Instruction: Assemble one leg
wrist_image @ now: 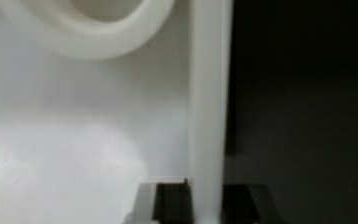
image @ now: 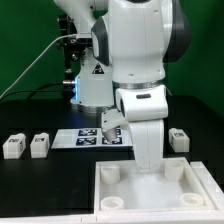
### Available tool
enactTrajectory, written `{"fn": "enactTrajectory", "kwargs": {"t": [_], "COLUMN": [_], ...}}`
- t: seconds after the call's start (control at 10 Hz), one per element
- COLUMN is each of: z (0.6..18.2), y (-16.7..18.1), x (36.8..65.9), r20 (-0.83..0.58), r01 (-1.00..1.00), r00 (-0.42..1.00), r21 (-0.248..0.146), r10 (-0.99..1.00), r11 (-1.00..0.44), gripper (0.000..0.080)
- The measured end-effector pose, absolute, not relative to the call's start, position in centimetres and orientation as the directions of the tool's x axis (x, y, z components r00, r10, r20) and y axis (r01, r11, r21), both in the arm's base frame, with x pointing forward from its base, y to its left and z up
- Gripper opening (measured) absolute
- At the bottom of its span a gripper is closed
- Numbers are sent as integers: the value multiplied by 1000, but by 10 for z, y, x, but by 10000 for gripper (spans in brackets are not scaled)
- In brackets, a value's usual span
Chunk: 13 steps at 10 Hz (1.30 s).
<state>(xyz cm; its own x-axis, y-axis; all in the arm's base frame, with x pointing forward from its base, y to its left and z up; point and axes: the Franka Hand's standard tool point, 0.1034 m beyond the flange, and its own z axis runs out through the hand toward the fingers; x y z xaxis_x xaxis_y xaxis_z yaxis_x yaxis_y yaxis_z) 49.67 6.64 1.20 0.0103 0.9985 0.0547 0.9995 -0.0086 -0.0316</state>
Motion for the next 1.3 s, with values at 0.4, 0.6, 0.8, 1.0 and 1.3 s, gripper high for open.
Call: {"fn": "enactTrajectory", "kwargs": {"t": [0.4,0.6,0.8,1.0,1.3], "z": [11,11,11,11,11], "y": [66,65,65,64,64], "x": [496,496,496,496,496], "r20": [54,53,53,53,53], "r01": [999,999,999,999,999], "r00": [13,15,15,16,17], "r21": [-39,-40,-40,-40,-40], "r10": [998,998,998,998,998], "r11": [-11,-12,-13,-14,-15], "gripper": [64,272,496,643,648]}}
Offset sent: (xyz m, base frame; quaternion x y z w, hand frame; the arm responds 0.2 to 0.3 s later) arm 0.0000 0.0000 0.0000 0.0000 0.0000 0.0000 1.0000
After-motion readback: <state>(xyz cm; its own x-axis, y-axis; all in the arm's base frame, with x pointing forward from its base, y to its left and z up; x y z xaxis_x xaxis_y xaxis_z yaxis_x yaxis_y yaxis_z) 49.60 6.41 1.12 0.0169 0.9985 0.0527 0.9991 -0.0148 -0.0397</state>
